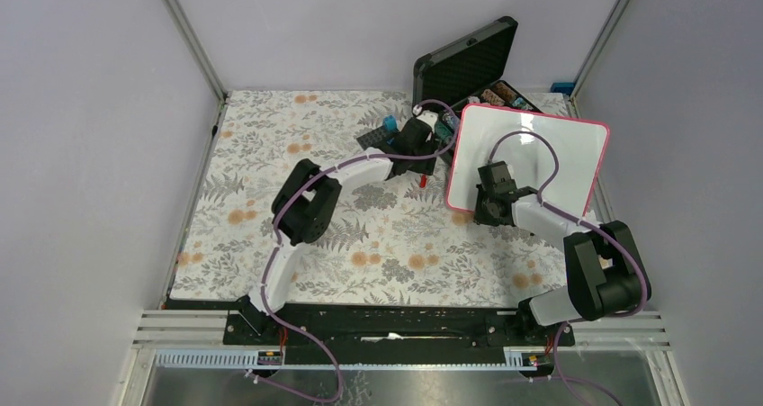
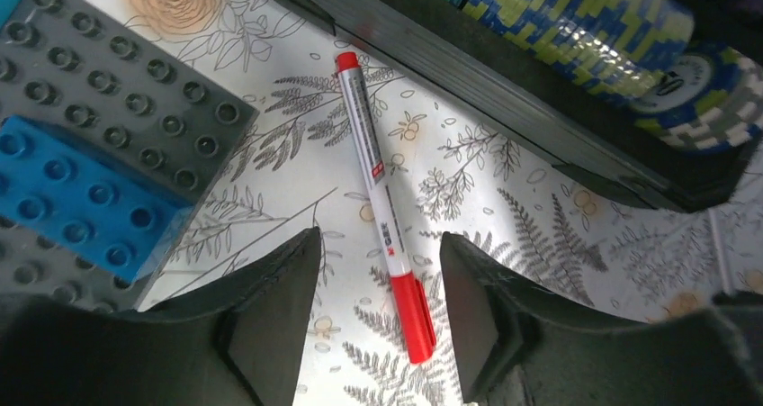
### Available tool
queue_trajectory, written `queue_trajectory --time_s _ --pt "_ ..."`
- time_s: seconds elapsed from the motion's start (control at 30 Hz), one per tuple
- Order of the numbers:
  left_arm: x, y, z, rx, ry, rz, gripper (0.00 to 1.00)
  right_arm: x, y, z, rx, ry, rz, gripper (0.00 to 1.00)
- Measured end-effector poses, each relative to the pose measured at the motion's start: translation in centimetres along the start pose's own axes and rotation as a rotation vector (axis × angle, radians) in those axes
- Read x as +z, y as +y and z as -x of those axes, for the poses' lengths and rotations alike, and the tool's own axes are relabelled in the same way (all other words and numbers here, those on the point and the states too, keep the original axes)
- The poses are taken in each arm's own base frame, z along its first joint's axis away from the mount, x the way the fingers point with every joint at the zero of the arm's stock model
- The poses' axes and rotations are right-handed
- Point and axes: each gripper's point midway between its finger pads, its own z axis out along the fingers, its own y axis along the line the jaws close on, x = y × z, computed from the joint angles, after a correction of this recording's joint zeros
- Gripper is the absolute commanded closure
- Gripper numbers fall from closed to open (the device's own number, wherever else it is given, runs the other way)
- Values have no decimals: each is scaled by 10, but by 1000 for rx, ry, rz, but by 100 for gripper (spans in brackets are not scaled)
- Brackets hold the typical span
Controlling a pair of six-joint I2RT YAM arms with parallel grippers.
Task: Write a sentence on the whiteboard
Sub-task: Pick up the whiteboard marker from the center of the board, then move the whiteboard to the center of the board.
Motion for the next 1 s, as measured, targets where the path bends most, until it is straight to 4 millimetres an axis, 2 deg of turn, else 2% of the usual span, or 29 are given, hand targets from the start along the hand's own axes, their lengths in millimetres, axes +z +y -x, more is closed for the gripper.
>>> queue_trajectory --time_s 0.23,0.37,0.53,0.67,0.83,1.0 --pt "23 -3 -16 22 36 23 50 -1 0 0 3 -4 2 100" --pt "30 -4 -16 27 42 38 59 -3 0 0 4 -6 3 100" --pt "27 -2 -20 29 68 49 90 -4 -1 -1 4 -8 5 100" --pt "24 -2 -24 26 95 49 100 -4 -1 -1 1 -7 6 100" --pt "12 0 -32 29 137 46 100 -5 0 -4 -3 -6 16 100" --pt "-27 8 -48 35 220 57 100 -9 3 -12 -27 -6 44 100"
